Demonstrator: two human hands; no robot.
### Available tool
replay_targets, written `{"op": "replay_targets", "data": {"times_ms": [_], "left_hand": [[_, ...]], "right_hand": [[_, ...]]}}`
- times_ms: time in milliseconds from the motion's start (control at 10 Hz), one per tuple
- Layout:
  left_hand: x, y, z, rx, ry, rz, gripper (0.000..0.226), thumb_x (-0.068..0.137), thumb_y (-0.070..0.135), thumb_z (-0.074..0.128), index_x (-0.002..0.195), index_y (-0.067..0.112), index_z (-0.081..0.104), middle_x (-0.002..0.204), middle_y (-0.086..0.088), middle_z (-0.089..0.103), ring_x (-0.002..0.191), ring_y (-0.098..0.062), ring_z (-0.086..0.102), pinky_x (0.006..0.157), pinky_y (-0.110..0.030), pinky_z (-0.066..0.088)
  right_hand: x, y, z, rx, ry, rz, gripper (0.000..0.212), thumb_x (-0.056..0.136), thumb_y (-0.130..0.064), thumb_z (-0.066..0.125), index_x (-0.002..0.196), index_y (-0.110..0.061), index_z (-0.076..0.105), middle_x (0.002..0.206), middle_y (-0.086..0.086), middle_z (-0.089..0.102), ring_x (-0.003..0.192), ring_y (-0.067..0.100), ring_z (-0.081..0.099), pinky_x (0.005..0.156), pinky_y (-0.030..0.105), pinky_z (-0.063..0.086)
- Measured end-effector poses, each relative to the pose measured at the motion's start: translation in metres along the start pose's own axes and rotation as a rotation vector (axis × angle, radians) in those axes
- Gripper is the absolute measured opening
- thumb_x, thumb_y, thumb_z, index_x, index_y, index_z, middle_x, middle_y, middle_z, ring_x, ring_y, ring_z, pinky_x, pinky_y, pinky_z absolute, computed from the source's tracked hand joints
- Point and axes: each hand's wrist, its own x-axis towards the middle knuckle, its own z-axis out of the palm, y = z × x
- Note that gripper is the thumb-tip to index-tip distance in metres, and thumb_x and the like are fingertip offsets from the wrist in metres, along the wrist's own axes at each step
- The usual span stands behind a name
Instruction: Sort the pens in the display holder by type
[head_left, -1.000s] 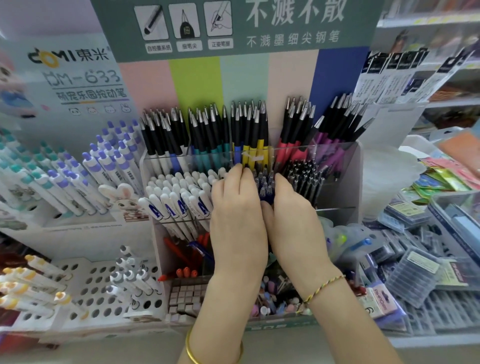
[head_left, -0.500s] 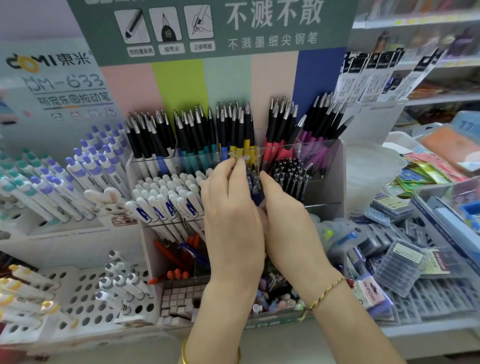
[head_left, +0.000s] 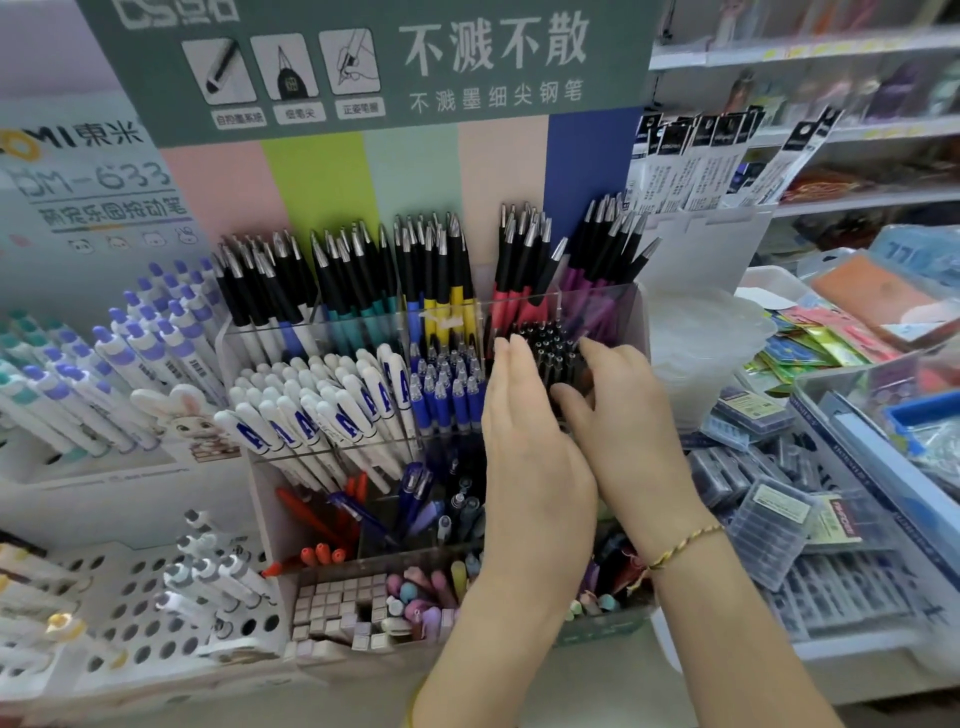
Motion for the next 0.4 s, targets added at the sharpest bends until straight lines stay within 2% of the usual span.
{"op": "replay_targets", "data": {"times_ms": [200,300,400], "left_hand": [[0.003,0.0,0.001,-0.041,-0.046,-0.064,0.066,0.095,-0.009,0.03,0.152,0.019,0.011,0.159,0.009,0.011,0.143,0.005,0.005,0.113,-0.008,0.005],[0.0,-0.003,-0.005,-0.081,-0.035,-0.091,0.067,0.095,-0.009,0.03,0.152,0.021,0.013,0.156,0.012,0.015,0.142,0.003,0.011,0.117,-0.016,0.012],[-0.002,0.005,-0.02,-0.201,0.049,-0.105,0.063,0.097,-0.004,0.032,0.151,0.025,0.019,0.15,0.02,0.025,0.136,0.011,0.025,0.113,-0.015,0.025]], "right_hand": [[0.002,0.002,0.001,0.015,-0.037,-0.029,0.019,0.089,-0.015,0.059,0.107,-0.01,0.057,0.091,-0.002,0.043,0.083,0.017,0.046,0.064,0.019,0.025],[0.001,0.004,-0.002,0.021,-0.019,-0.05,0.032,0.091,-0.016,0.059,0.121,-0.008,0.054,0.098,-0.001,0.043,0.089,0.016,0.047,0.07,0.017,0.027],[-0.002,0.004,-0.013,0.066,0.027,-0.033,0.033,0.091,-0.015,0.058,0.122,-0.007,0.054,0.095,-0.001,0.044,0.085,0.016,0.048,0.07,0.015,0.029]]}}
